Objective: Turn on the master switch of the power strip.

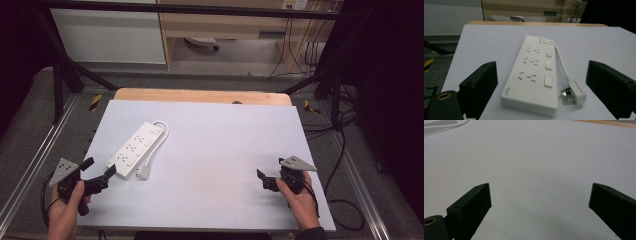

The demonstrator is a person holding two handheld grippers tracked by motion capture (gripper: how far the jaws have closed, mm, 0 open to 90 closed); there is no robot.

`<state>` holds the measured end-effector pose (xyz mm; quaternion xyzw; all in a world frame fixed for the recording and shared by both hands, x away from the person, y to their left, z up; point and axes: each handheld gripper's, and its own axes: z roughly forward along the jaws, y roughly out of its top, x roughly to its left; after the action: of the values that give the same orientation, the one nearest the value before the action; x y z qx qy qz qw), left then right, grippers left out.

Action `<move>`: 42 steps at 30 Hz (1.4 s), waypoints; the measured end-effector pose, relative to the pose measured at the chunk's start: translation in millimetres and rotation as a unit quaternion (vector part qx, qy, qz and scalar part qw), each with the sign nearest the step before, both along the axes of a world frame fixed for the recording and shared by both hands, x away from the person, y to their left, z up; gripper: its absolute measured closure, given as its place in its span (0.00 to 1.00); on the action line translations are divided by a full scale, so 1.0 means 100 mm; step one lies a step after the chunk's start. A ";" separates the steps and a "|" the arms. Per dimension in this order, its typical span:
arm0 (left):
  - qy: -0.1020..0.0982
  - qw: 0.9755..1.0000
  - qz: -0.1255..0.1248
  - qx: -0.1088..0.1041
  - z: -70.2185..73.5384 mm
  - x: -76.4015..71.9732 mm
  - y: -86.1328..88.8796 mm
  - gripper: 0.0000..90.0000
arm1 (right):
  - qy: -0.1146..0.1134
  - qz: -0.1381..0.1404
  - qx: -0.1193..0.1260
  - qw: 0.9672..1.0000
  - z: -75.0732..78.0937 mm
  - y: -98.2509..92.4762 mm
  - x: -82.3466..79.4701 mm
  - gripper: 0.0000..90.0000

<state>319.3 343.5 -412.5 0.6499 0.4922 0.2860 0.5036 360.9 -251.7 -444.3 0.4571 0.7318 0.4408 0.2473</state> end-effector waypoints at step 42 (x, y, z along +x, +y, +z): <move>-0.019 0.999 -0.028 0.022 0.17 0.49 -0.37 0.10 | -0.006 0.013 0.016 1.000 0.04 -0.04 -0.04 0.05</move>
<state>368.2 306.2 -395.7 0.6692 0.4574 0.2949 0.5060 356.5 -255.8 -440.2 0.4489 0.7292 0.4583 0.2383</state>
